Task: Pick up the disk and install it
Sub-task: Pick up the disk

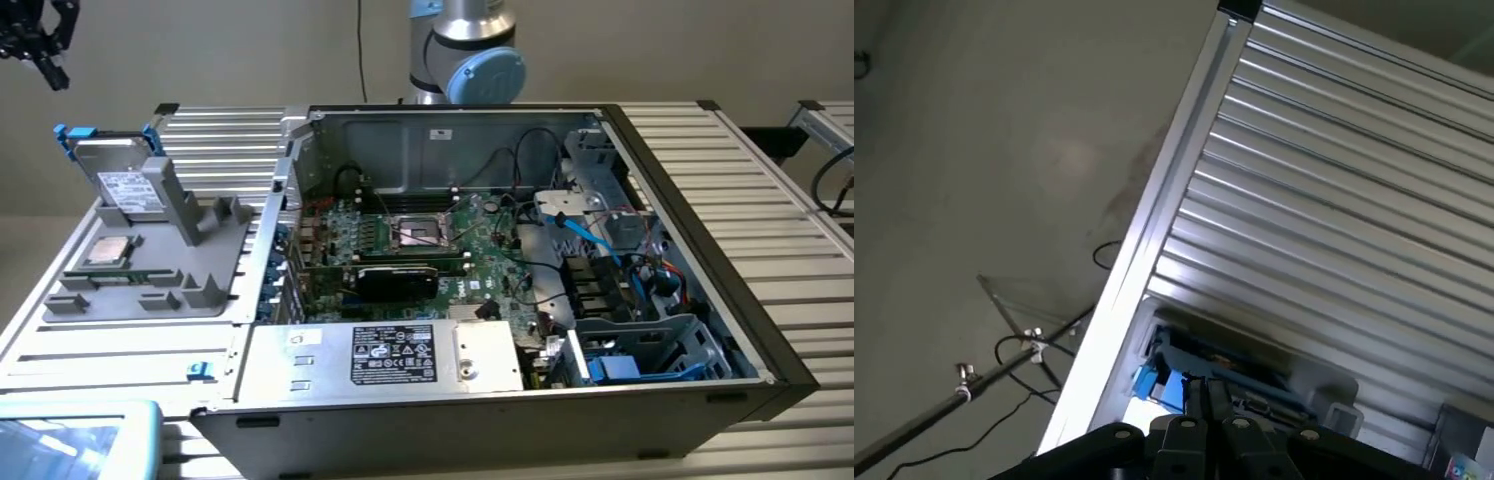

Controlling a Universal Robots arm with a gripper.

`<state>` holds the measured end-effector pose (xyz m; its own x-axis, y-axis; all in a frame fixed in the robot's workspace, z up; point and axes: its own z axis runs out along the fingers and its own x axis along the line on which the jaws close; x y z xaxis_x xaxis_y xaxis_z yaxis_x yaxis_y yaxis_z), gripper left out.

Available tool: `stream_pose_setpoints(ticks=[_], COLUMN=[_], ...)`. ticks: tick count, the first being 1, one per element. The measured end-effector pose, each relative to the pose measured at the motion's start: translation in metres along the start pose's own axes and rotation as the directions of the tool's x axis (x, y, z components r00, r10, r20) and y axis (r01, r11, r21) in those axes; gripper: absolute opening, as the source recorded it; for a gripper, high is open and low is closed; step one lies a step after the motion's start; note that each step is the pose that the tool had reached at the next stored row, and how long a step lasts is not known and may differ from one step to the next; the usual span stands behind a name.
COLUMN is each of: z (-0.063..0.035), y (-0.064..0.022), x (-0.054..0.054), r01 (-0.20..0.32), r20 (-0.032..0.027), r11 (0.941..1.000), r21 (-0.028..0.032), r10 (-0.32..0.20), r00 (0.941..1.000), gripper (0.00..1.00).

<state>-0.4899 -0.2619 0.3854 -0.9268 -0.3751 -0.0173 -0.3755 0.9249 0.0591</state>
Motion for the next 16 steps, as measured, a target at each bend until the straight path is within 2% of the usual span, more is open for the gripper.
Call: stream_pose_setpoints(ticks=[4, 8, 12, 16], z=[0.0, 0.0, 0.0001, 0.0001], y=[0.0, 0.0, 0.0, -0.0001], x=[0.0, 0.0, 0.0, 0.0], r01=[0.073, 0.145, 0.216, 0.287], r20=[-0.0043, -0.0086, -0.0125, -0.0163], r11=[0.9974, 0.9894, 0.9763, 0.9579], r21=[-0.0014, -0.0032, -0.0052, -0.0074], r10=[-0.073, -0.145, -0.216, -0.287], r00=[0.9973, 0.9894, 0.9762, 0.9578], gripper=[0.11, 0.11, 0.11, 0.11])
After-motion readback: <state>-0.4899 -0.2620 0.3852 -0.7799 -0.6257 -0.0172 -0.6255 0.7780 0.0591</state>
